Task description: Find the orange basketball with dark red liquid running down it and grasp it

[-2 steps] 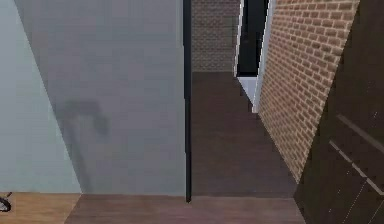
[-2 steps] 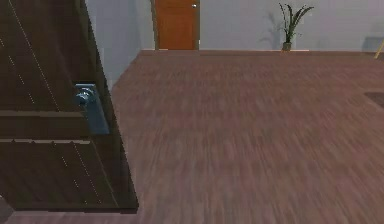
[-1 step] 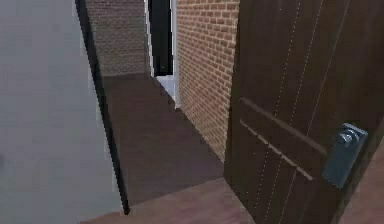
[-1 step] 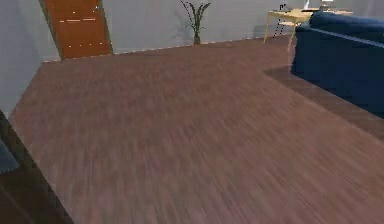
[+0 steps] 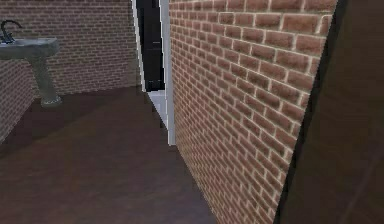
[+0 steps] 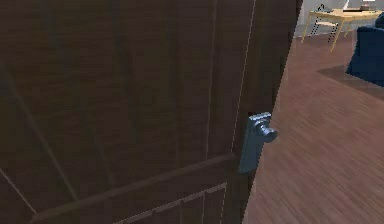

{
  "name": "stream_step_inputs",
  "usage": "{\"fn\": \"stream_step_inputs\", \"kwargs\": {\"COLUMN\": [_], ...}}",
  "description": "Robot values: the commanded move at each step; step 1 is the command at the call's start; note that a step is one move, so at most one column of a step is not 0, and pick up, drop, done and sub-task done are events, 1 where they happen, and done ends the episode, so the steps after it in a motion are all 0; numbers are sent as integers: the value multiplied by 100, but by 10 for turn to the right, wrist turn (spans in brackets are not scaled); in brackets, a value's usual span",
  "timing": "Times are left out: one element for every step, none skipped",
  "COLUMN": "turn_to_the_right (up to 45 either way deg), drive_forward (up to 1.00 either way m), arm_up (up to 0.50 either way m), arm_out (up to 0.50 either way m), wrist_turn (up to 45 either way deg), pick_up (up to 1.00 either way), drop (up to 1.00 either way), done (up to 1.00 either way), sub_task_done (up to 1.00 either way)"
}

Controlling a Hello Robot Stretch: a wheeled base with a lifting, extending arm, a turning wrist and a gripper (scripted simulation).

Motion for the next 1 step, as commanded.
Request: {"fn": "stream_step_inputs", "kwargs": {"turn_to_the_right": [90], "drive_forward": [0], "arm_up": [0], "arm_out": [0], "wrist_turn": [0], "pick_up": [0], "drop": [0], "done": [0], "sub_task_done": [0]}}
